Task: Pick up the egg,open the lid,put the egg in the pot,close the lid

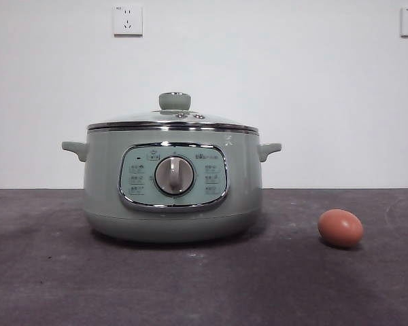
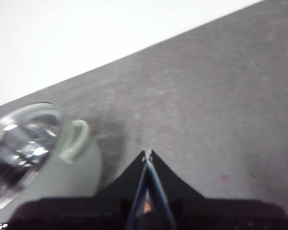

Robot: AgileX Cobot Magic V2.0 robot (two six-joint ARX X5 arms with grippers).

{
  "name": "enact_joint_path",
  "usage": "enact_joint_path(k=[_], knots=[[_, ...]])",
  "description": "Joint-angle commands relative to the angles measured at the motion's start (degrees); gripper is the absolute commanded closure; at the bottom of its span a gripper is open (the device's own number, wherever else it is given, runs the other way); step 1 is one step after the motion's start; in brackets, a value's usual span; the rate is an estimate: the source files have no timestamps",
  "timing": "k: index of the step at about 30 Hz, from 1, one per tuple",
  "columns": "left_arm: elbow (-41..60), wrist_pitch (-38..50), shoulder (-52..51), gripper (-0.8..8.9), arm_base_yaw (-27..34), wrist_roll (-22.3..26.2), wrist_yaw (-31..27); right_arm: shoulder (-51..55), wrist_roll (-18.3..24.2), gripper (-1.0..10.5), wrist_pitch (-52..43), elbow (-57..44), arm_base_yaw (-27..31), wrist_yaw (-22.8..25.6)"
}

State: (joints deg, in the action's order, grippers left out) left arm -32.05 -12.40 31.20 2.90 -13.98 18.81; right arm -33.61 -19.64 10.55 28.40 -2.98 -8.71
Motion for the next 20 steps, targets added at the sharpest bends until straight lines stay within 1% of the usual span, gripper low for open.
enact_joint_path(k=[1, 6, 7, 8, 9, 10, 11, 12, 15, 17, 20], knots=[[-3.3, -0.1, 4.4, 8.18, 0.1, 1.2, 3.7, -3.9, 2.5, 9.5, 0.5, 3.7, -0.1, -3.4], [-7.7, -0.1, 11.3, 8.04, 0.0, 2.1, 9.5, -11.2, 7.3, 9.5, 4.5, 10.3, -0.1, -8.9], [-8.3, -0.1, 12.4, 7.64, -0.2, 2.1, 10.3, -12.6, 8.1, 9.4, 5.3, 11.5, -0.1, -9.9], [-8.7, -0.1, 13.2, 7.04, -0.4, 2.1, 10.3, -13.7, 8.6, 9.4, 6.1, 12.4, -0.1, -10.9], [-9.1, -0.1, 14.0, 6.29, -0.8, 2.1, 10.2, -15.0, 9.3, 9.1, 6.7, 13.4, -0.1, -11.7], [-9.4, -0.1, 14.7, 5.77, -1.3, 2.1, 10.2, -16.1, 9.7, 8.4, 6.8, 14.1, -0.1, -12.7], [-9.6, -0.1, 15.2, 5.54, -1.7, 2.0, 10.1, -16.9, 9.7, 7.6, 6.7, 14.6, -0.2, -13.0], [-9.8, -0.1, 15.6, 5.52, -2.2, 2.0, 10.0, -17.9, 9.7, 6.6, 6.7, 15.2, -0.2, -13.7], [-10.1, 0.0, 16.1, 5.47, -3.1, 2.0, 9.8, -19.9, 9.7, 4.7, 6.8, 16.3, -0.5, -13.7], [-10.3, -0.1, 16.1, 4.89, -3.6, 1.9, 9.5, -20.9, 9.7, 4.6, 7.1, 16.8, -1.1, -13.7], [-10.6, 0.1, 16.1, 4.86, -4.3, 1.9, 8.9, -22.1, 9.8, 4.7, 7.4, 17.3, -2.1, -13.7]])
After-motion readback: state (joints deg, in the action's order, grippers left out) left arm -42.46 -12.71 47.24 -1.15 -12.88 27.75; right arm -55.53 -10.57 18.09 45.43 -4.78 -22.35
